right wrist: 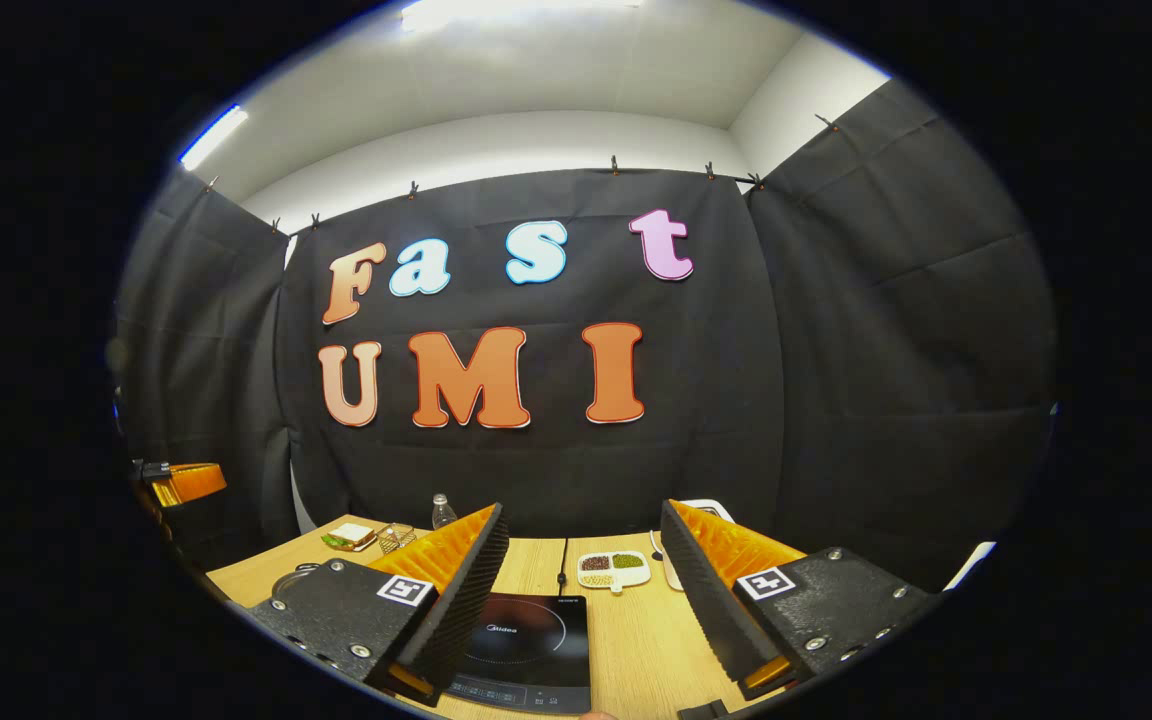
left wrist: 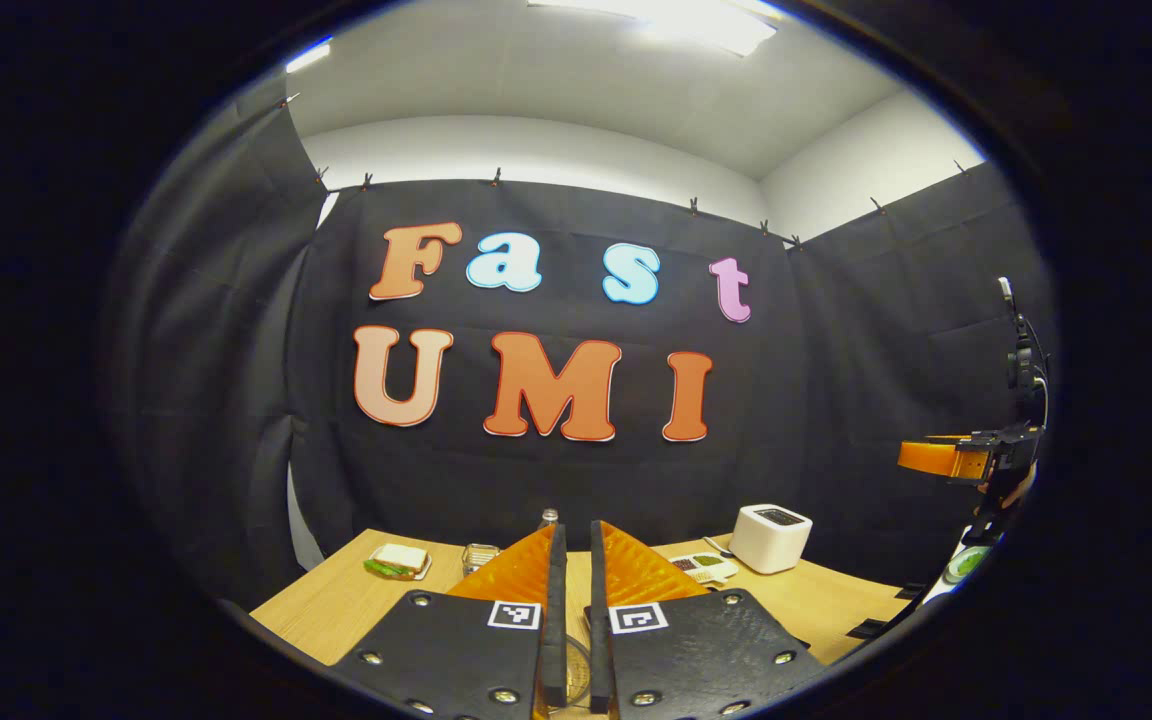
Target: First push the handle of the pot to place it horizontally, then grasp the pot with both hands and set it on the induction cooktop.
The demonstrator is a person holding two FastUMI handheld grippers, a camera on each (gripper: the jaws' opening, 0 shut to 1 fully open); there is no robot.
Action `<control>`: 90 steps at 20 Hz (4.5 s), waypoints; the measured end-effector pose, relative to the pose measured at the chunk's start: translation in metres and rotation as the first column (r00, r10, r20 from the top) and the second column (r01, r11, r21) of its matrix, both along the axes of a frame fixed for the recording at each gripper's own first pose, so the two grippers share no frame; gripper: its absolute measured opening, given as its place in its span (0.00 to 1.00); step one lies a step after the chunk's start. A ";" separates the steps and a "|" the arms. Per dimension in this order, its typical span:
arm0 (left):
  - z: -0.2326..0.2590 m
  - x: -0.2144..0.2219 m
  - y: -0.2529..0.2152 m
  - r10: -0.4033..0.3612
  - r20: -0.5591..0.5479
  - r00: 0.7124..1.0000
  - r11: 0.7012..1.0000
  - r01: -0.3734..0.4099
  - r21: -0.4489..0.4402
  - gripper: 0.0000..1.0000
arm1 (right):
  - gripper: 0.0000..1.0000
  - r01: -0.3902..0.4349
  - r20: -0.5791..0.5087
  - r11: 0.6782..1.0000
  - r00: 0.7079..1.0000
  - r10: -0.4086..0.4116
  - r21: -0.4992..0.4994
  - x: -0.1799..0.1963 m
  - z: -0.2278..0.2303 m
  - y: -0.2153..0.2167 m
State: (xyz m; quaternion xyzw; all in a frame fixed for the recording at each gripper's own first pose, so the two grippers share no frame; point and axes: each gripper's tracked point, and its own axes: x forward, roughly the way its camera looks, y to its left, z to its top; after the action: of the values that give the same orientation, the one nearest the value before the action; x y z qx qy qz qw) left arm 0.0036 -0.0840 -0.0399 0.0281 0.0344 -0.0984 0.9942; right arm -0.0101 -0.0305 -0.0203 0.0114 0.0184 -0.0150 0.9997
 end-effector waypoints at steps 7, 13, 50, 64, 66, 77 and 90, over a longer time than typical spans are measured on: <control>-0.022 -0.003 0.001 -0.022 -0.054 0.998 1.000 0.023 0.011 0.02 | 0.95 0.007 0.001 1.000 1.000 -0.007 -0.007 0.000 0.001 -0.001; -0.052 -0.021 -0.012 -0.097 -0.147 0.984 0.995 0.096 -0.011 0.02 | 0.95 0.004 -0.007 1.000 1.000 -0.004 -0.012 0.000 -0.003 0.004; -0.316 -0.079 0.031 -0.008 -0.710 0.704 0.983 0.136 0.123 0.02 | 0.95 -0.029 -0.098 0.999 0.995 0.030 0.015 0.003 -0.048 0.020; -0.334 -0.048 0.015 0.002 -0.722 0.692 0.980 0.143 0.140 0.04 | 0.95 -0.001 -0.124 1.000 0.992 0.002 0.014 0.011 -0.063 0.002; -0.333 -0.045 0.013 0.007 -0.722 0.692 0.979 0.142 0.145 0.04 | 0.95 0.008 -0.121 1.000 0.993 -0.006 0.019 0.012 -0.063 -0.004; -0.337 -0.033 0.007 0.015 -0.728 0.686 0.974 0.156 0.167 0.05 | 0.95 0.034 -0.132 0.999 0.991 -0.032 0.015 0.018 -0.073 -0.020; -0.346 -0.009 0.001 0.006 -0.733 0.681 0.976 0.156 0.152 0.03 | 0.95 0.065 -0.162 0.998 0.985 -0.060 0.026 0.027 -0.089 -0.038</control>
State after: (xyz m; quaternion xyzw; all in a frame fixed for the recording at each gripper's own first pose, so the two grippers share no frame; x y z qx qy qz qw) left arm -0.0055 -0.0829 -0.3854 0.0890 0.4354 -0.1383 0.8851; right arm 0.0173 -0.0684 -0.1090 0.0262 0.0988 -0.0472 0.9936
